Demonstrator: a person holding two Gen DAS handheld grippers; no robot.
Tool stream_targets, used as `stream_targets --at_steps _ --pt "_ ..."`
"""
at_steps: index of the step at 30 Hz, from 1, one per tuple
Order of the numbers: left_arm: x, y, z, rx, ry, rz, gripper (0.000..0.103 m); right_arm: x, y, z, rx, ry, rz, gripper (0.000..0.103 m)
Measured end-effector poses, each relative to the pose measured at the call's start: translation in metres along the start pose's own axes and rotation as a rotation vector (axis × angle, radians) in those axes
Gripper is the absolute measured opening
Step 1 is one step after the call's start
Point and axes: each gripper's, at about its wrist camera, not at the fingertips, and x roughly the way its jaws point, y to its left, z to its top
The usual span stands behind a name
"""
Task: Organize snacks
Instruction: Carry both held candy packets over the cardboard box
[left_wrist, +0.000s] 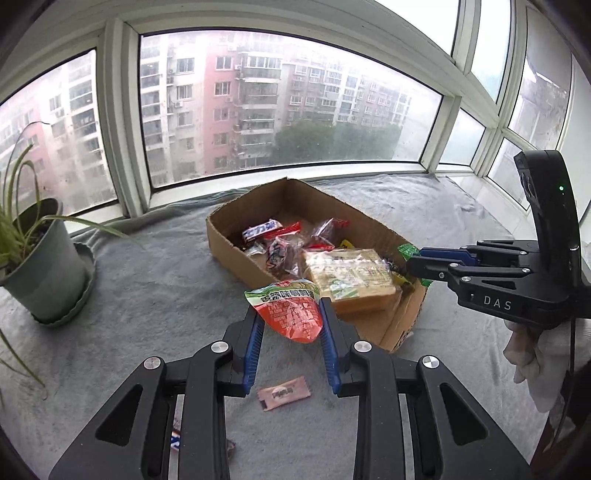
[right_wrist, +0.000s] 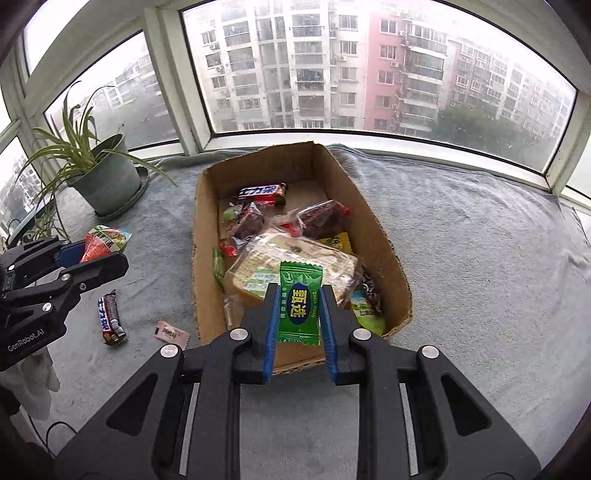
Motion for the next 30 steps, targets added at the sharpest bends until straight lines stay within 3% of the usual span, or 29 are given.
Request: stream_targets --at_steps 16,30 --pt "0.056 -0.018 0.036 0.030 0.053 0.033 0.027 0.028 -0.031 0.011 0.082 0.016 -0.001 0.022" --pt "0.076 -0.025 0.039 0.034 0.087 0.038 0.032 0.048 -0.039 0.010 0.084 0.052 -0.026 0.022"
